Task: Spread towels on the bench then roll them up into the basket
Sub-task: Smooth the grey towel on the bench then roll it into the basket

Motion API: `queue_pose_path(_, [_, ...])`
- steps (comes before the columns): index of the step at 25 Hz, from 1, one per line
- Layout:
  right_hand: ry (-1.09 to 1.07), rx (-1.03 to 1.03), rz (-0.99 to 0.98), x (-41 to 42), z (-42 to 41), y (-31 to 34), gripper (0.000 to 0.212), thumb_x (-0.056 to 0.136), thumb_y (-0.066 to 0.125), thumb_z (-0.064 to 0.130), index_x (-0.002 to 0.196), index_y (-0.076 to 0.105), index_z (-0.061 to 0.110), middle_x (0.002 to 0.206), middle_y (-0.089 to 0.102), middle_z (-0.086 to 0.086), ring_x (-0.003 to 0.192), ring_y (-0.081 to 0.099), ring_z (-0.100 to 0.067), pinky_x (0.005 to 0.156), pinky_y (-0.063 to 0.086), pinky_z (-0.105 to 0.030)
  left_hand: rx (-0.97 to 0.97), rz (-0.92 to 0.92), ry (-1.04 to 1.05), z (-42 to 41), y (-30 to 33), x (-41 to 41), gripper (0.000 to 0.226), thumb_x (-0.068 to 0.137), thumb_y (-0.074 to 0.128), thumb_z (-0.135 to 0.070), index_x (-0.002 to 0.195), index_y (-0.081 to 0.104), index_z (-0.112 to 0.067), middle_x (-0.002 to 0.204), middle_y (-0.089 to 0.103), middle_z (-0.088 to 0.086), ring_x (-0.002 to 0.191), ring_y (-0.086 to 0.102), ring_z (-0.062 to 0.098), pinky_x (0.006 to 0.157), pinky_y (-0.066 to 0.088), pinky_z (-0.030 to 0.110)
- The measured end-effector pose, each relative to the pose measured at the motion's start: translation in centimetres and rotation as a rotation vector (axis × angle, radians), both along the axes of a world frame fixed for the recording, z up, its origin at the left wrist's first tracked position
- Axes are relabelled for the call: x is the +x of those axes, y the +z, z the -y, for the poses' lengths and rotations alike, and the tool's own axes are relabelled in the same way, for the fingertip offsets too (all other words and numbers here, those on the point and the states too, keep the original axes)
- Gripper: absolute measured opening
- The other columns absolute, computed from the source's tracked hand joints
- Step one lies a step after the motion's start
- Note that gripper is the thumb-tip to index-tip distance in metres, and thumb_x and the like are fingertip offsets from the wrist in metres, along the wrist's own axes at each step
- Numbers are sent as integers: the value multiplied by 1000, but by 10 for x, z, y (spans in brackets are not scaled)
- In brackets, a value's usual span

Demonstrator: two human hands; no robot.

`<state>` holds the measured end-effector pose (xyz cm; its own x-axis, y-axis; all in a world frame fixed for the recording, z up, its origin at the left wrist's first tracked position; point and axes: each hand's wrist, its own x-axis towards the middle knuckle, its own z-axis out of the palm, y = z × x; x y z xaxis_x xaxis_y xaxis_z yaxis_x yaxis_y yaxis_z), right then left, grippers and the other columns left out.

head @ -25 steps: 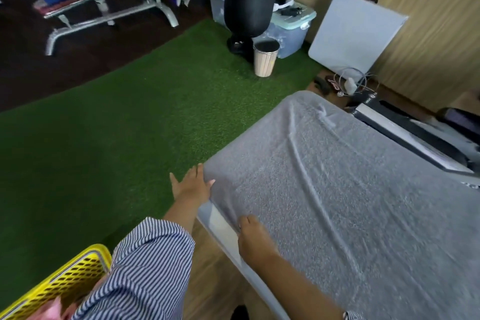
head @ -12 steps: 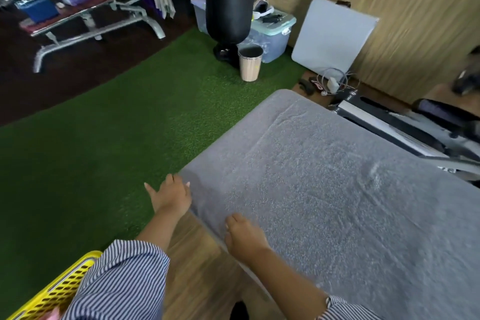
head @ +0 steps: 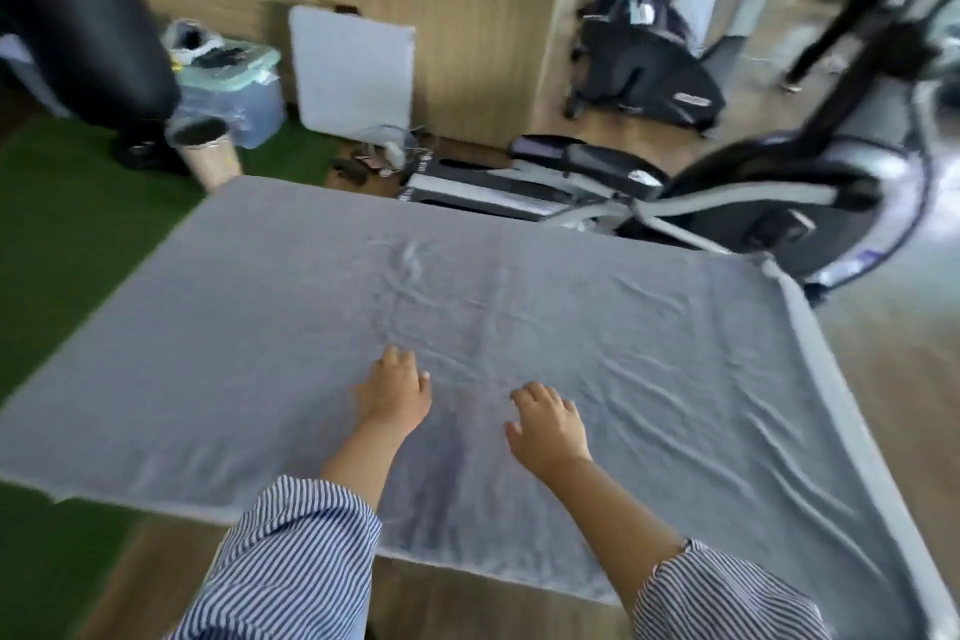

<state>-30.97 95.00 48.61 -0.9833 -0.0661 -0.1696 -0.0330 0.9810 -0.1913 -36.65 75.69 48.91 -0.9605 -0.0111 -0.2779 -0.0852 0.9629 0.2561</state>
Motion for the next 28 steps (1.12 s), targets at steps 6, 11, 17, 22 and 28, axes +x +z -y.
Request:
queue_pose_path(6, [-180, 81, 28, 76, -178, 8, 39, 91, 49, 28, 128, 47, 16, 127, 49, -5, 123, 43, -24, 99, 34, -37, 121, -54, -258, -194, 1, 71, 48, 96, 48, -31, 137, 37, -9, 138, 39, 10, 122, 46, 30, 91, 44, 42])
queue_pose_path(11, [-167, -6, 70, 81, -229, 6, 41, 90, 50, 24, 130, 46, 17, 133, 47, -2, 124, 44, -23, 101, 36, -39, 111, -28, -322, -253, -3, 86, 56, 97, 47, -30, 145, 27, -8, 142, 38, 10, 121, 48, 28, 87, 50, 41])
queue_pose_path(17, [-158, -83, 52, 60, -258, 5, 40, 91, 51, 23, 131, 47, 19, 135, 47, 1, 125, 44, -21, 101, 36, -37, 46, -52, -296, -288, -9, 53, 43, 95, 48, -27, 133, 40, -8, 128, 49, 8, 105, 55, 24, 77, 50, 35])
queue_pose_path(22, [-129, -84, 75, 41, -302, -4, 37, 91, 49, 24, 128, 48, 18, 133, 48, 0, 122, 45, -22, 101, 34, -36, -3, -88, -300, -327, -10, 45, 30, 96, 47, -27, 122, 45, -11, 120, 53, 4, 94, 58, 19, 69, 49, 31])
queue_pose_path(28, [44, -80, 90, 10, -370, -13, 34, 91, 48, 24, 124, 49, 18, 130, 47, 0, 117, 49, -22, 98, 36, -37, -47, -91, -89, -376, -22, 59, 40, 96, 46, -29, 131, 41, -13, 128, 50, 3, 107, 58, 20, 76, 50, 33])
